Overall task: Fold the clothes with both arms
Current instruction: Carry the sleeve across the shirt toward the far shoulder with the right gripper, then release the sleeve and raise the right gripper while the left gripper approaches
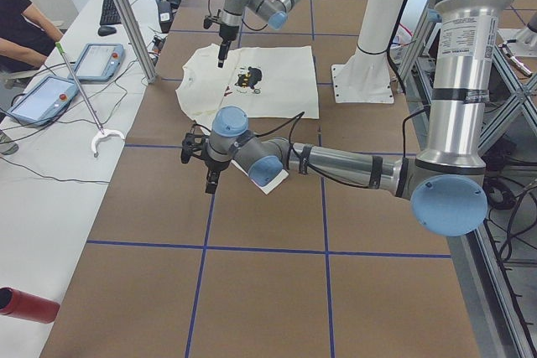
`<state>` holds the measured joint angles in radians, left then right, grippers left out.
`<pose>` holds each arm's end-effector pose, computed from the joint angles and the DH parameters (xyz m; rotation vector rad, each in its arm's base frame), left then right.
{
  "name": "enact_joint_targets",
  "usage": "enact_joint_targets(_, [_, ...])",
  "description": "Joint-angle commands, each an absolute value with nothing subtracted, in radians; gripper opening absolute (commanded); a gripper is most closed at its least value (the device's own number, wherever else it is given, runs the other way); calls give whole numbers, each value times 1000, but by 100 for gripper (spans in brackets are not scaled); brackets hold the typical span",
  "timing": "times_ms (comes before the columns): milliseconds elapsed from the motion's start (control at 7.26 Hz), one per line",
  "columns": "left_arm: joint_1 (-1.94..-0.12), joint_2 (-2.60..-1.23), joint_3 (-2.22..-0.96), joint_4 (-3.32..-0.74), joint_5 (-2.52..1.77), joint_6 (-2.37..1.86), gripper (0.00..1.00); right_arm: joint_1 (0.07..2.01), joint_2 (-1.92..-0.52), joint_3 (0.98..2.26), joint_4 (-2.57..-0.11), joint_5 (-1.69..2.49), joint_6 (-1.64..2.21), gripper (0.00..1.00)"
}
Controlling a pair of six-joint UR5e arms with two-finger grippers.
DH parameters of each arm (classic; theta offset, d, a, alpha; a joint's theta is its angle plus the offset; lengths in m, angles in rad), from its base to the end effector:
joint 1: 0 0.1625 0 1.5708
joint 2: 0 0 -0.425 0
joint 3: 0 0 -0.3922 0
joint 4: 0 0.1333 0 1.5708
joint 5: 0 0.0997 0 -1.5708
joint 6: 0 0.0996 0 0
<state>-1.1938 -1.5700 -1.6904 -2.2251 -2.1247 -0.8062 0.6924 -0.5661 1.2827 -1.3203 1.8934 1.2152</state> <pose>0.1161 -0.5129 0.5320 0.3315 0.8558 -0.1847 -0.5422 -0.5819 0.1044 0.2224 -0.9784 0.1521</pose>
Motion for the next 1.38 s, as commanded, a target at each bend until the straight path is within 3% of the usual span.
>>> enact_joint_targets(0, [-929, -1455, -1852, -2261, -1876, -1158, 100, 802, -734, 1477, -1547, 2015, 1064, 100])
enact_joint_targets(413, [-633, -1391, -1891, -2250, -1674, -1608, 100, 963, -1028, 1665, -1606, 2126, 780, 100])
enact_joint_targets(688, [-620, -1370, -1884, -2200, -1629, -1611, 100, 1060, -1183, 1741, -1614, 2199, 599, 100])
enact_joint_targets(1239, [-594, -1356, -1853, -2201, -1629, -1606, 99, 1080, -1233, 1755, -1606, 2210, 541, 100])
